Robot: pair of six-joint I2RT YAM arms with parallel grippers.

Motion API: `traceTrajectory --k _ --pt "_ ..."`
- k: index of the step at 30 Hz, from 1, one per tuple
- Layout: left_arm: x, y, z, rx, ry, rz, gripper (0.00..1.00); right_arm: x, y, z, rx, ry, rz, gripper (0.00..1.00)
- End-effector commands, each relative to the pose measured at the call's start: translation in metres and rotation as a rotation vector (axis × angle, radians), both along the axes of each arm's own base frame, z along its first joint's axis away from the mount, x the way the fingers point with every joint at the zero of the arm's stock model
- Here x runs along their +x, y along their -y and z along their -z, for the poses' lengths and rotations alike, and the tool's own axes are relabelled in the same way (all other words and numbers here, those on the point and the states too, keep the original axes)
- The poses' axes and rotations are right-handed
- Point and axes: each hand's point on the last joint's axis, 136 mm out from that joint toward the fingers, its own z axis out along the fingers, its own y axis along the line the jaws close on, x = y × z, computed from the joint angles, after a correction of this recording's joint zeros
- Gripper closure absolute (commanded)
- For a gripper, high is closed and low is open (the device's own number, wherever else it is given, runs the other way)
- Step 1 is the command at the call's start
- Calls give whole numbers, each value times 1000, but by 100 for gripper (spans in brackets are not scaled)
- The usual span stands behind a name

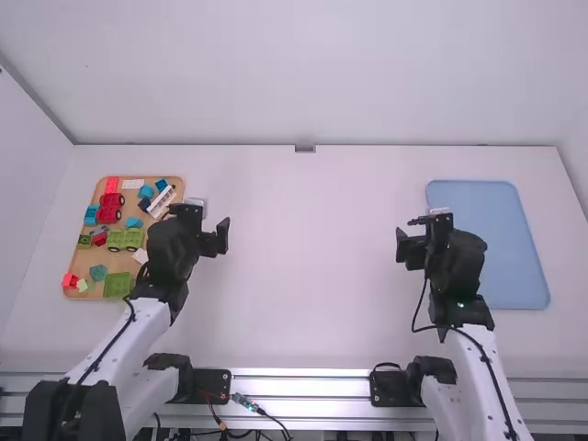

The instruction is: Assemble lego blocks to make yellow taxi

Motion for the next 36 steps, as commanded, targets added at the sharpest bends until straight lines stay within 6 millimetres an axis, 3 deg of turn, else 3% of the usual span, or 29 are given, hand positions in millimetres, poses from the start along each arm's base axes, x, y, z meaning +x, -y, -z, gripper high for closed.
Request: traceTrajectory --k 1,6,17,19,36 --pt "-12 -13 10 12 -19 -74 14 -12 -1 16 27 -38 54 15" --pt "-38 -21 40 35 -99 -114 22 -28 8 34 49 -47 145 23" --pt "-122 -21 134 49 -346 -109 47 -66 8 91 48 -47 146 49" --pt "-121 -21 132 47 -320 -110 51 -68 8 95 49 -37 145 53" --pt "-97 -21 56 27 30 -116 86 -60 8 23 72 283 136 85"
